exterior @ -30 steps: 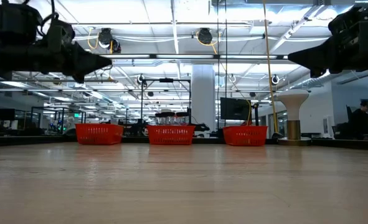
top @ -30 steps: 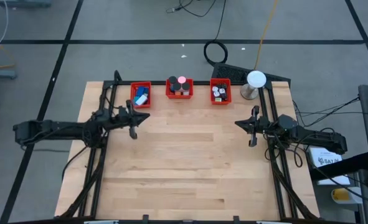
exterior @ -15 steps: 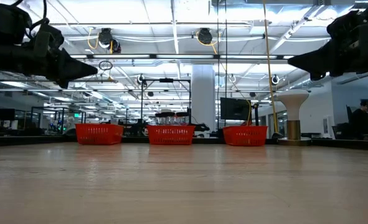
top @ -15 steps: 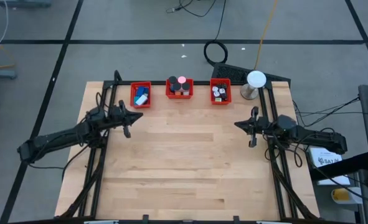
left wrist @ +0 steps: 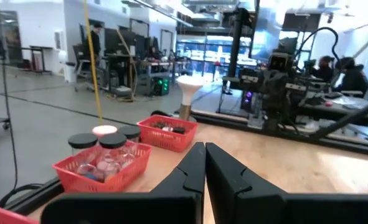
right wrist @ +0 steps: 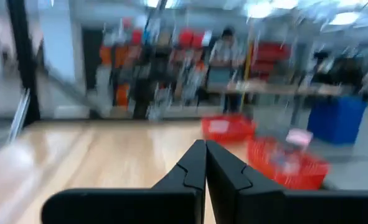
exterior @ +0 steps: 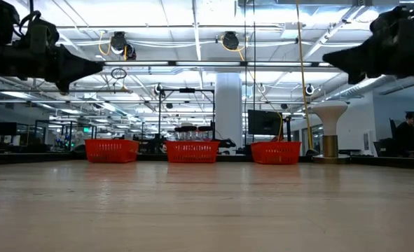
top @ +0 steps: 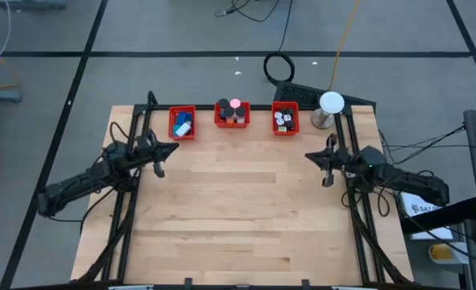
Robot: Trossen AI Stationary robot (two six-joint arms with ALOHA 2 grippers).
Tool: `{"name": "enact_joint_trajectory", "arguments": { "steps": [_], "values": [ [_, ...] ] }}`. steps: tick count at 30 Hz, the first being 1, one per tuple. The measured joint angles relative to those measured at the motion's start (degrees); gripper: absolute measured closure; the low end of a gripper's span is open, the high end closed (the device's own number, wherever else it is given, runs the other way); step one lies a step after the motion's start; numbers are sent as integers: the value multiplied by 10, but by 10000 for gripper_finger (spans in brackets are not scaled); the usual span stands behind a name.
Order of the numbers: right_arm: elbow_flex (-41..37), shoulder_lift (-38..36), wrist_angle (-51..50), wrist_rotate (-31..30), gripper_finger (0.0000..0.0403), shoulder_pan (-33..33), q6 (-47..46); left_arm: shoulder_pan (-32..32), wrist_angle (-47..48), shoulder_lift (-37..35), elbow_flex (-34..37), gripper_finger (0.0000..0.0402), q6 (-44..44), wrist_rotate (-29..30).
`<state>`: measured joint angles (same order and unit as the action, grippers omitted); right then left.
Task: Pick & Place Office items
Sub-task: Return to Home Position
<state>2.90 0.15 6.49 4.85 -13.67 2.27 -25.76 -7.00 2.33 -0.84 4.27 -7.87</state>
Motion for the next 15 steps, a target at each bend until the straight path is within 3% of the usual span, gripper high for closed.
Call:
{"name": "enact_joint_trajectory", "arguments": {
  "steps": [2, 8, 15],
  "values": [
    [-18, -1, 28, 12, 403, -23, -15, 0, 14, -12, 0, 391, 3, 5],
    [-19, -1, -10, 73, 403, -102, -57, 0, 41, -20, 0, 398, 3, 3],
    [-20, 0, -14, 83, 403, -161, -57, -9, 42, -20, 0, 395, -24, 19]
  ]
}}
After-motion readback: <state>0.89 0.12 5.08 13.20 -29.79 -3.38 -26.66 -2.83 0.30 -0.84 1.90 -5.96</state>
